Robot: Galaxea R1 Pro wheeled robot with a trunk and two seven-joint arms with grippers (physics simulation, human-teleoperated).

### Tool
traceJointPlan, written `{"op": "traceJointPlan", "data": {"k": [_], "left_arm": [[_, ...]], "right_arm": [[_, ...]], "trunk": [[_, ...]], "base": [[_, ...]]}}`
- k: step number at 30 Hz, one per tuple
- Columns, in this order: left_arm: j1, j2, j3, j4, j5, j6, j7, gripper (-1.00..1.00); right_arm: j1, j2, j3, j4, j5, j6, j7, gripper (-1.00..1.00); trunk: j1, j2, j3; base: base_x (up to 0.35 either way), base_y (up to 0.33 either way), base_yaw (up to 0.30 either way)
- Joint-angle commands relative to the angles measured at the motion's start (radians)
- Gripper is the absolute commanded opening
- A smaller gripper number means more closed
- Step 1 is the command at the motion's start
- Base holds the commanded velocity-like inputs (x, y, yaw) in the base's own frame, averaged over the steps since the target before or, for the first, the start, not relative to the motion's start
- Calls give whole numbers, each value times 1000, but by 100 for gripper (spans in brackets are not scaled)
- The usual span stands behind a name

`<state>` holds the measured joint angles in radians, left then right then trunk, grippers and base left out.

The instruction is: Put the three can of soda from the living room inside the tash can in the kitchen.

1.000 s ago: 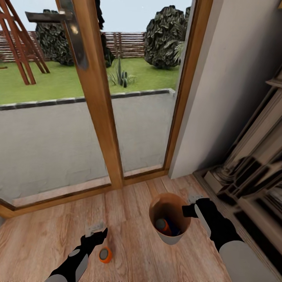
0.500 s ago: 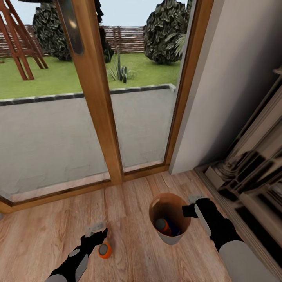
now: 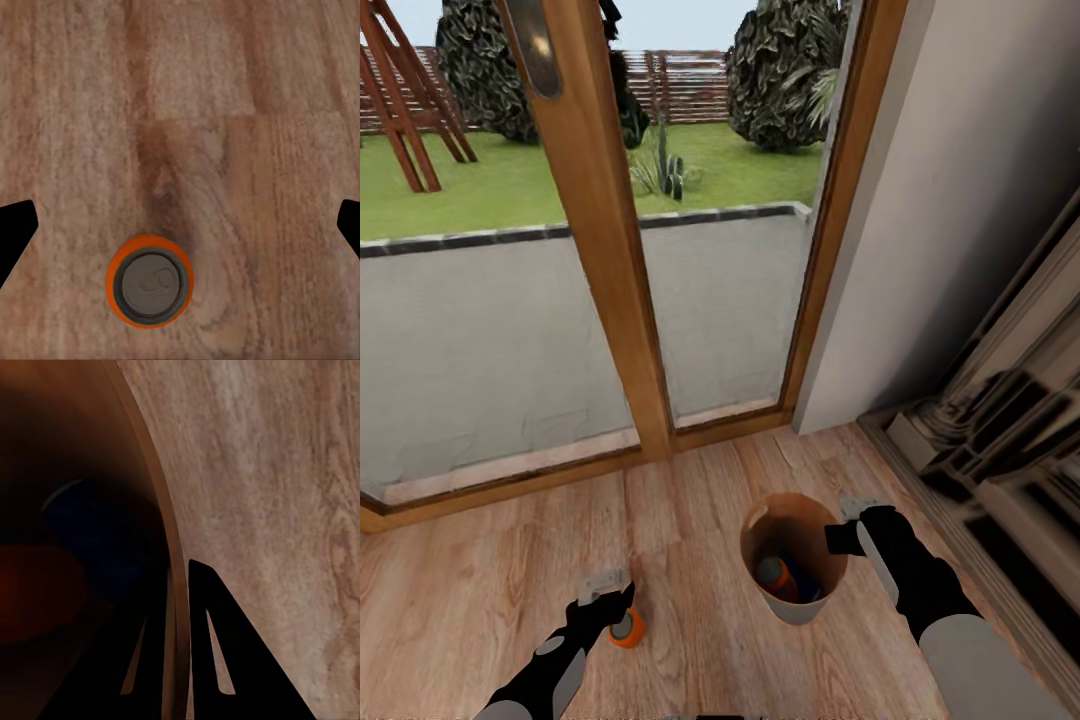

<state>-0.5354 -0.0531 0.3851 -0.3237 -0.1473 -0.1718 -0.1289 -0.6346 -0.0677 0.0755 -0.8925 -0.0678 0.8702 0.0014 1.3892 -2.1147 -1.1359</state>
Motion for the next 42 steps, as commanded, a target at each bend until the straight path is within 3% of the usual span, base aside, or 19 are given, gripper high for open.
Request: {"op": "traceJointPlan", "data": {"k": [1, 18, 26, 33, 36, 37, 42], "left_arm": [[0, 0, 0, 0, 0, 0, 0, 100], [0, 1, 0, 0, 0, 0, 0, 100], [0, 2, 0, -4, 0, 0, 0, 100], [0, 4, 0, -5, 0, 0, 0, 100], [0, 4, 0, -5, 0, 0, 0, 100], [0, 4, 0, -5, 0, 0, 0, 100], [0, 4, 0, -4, 0, 0, 0, 100]], "right_arm": [[0, 0, 0, 0, -15, 0, 6, -100], [0, 0, 0, 0, -15, 0, 6, -100], [0, 0, 1, -6, -15, 0, 8, -100], [0, 0, 1, -103, -16, 1, 10, -100], [0, 0, 0, -175, -16, 61, 11, -100], [0, 0, -1, -255, -16, 106, 11, -100], [0, 0, 0, -333, -17, 122, 18, -100]], "trunk": [[4, -7, -5], [69, -126, -85], [69, -126, -91], [69, -126, -92], [69, -126, -92], [69, -126, -92], [69, -126, -92]], "base": [[0, 0, 0], [0, 0, 0], [0, 0, 0], [0, 0, 0], [0, 0, 0], [0, 0, 0], [0, 0, 0]]}}
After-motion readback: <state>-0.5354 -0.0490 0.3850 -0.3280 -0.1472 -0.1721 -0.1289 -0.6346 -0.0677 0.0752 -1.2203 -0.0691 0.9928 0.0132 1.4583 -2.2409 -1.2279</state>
